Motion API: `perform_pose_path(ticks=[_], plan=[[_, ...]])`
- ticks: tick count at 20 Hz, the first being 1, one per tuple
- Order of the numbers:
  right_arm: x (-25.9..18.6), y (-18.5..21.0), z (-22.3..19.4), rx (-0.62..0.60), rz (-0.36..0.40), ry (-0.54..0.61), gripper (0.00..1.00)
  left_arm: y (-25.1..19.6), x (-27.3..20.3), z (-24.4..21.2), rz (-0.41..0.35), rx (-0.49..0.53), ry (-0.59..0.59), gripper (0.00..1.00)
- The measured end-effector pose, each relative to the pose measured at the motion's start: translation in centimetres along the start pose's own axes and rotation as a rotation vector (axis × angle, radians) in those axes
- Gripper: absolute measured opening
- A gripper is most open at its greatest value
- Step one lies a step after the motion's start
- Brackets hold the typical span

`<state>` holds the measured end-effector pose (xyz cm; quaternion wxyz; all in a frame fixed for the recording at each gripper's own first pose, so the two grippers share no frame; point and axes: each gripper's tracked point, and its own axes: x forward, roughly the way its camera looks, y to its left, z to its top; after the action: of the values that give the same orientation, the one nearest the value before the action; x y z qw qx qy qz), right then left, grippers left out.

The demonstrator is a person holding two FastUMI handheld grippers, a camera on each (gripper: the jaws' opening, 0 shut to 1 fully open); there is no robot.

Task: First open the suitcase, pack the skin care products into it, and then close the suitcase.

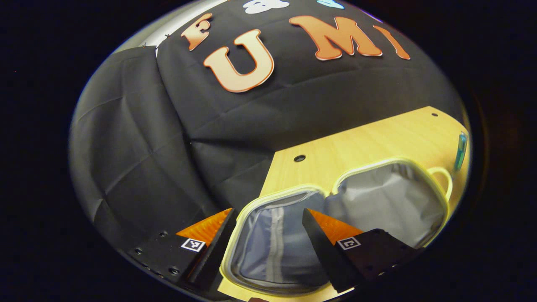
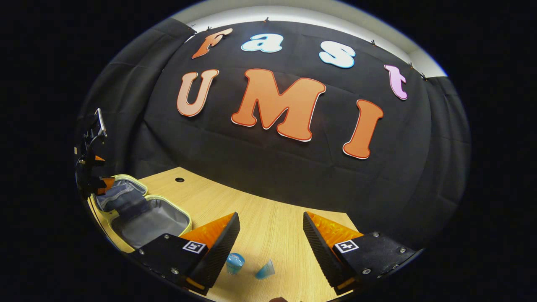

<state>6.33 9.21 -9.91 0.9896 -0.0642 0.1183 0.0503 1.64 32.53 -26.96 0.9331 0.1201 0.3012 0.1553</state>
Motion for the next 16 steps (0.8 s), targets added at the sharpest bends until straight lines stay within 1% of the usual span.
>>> perform_pose_path(ticks=[2, 3, 4, 9, 10, 11, 16], plan=[[0.2, -0.6, -1.0, -0.006, 0.005, 0.014, 0.96, -3.1, -1.3, 1.7, -0.048, -0.034, -0.049, 0.98], [0.3, -0.9, -1.6, -0.007, 0.011, 0.026, 0.96, -4.6, -1.8, 2.3, -0.067, -0.045, -0.060, 1.00], [0.1, -1.3, -2.3, -0.005, 0.015, 0.035, 0.96, -6.0, -2.2, 2.7, -0.084, -0.051, -0.067, 0.98], [-0.5, -2.8, -5.9, 0.016, 0.041, 0.096, 0.96, -12.6, -4.4, 3.9, -0.173, -0.081, -0.048, 0.98], [-0.5, -3.1, -6.9, 0.018, 0.044, 0.119, 0.96, -13.8, -5.0, 4.3, -0.190, -0.077, -0.055, 1.00], [-0.7, -3.3, -7.8, 0.025, 0.048, 0.137, 0.96, -15.0, -5.4, 4.6, -0.203, -0.069, -0.058, 0.98], [-1.4, -4.0, -10.9, 0.059, 0.067, 0.191, 0.96, -21.6, -7.6, 5.9, -0.304, -0.043, -0.071, 0.98]])
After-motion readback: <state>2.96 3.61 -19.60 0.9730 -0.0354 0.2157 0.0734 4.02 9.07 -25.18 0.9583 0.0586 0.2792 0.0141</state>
